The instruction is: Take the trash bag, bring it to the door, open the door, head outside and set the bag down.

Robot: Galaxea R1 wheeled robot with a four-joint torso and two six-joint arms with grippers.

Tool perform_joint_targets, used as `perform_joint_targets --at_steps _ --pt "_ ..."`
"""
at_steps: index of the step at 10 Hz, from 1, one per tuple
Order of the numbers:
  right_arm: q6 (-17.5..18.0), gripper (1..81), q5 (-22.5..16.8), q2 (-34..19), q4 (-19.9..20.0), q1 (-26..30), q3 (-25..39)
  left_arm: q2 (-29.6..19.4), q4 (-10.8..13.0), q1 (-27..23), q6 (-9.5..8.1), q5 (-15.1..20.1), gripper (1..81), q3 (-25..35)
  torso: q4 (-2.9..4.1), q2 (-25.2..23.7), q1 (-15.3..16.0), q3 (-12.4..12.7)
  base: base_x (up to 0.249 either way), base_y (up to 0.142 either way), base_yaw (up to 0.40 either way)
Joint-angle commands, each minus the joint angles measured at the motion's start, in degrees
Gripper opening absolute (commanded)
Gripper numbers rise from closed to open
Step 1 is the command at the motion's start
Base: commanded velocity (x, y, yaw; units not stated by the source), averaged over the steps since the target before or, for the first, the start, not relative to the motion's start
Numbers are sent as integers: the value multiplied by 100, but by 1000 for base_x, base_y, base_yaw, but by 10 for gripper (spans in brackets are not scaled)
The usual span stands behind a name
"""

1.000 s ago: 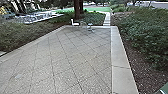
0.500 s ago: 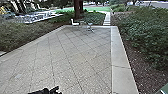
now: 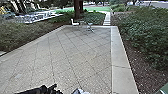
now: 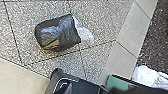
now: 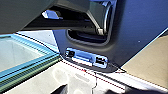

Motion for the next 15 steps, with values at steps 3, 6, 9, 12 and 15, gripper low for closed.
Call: perform_joint_targets --at_steps 3,6,9,12,15 --pt "-23 811 -422 41 -31 20 54 35 -53 -363 115 405 811 -282 0 0 0 0 0 0 0" --pt "-23 811 -404 50 -31 28 54 228 88 576 657 352 811 -290 0 0 0 385 0 0 0" --pt "-14 811 -404 50 -13 37 36 862 97 1306 1223 335 811 -1064 0 2 2 750 0 0 0" --pt "-5 811 -396 50 49 55 10 1459 106 2009 1873 344 811 -1661 -463 0 -2 1058 0 0 0" --pt "39 811 -396 68 57 116 -8 2081 106 3063 3099 326 811 -2143 -852 -4 -9 1144 0 0 0"
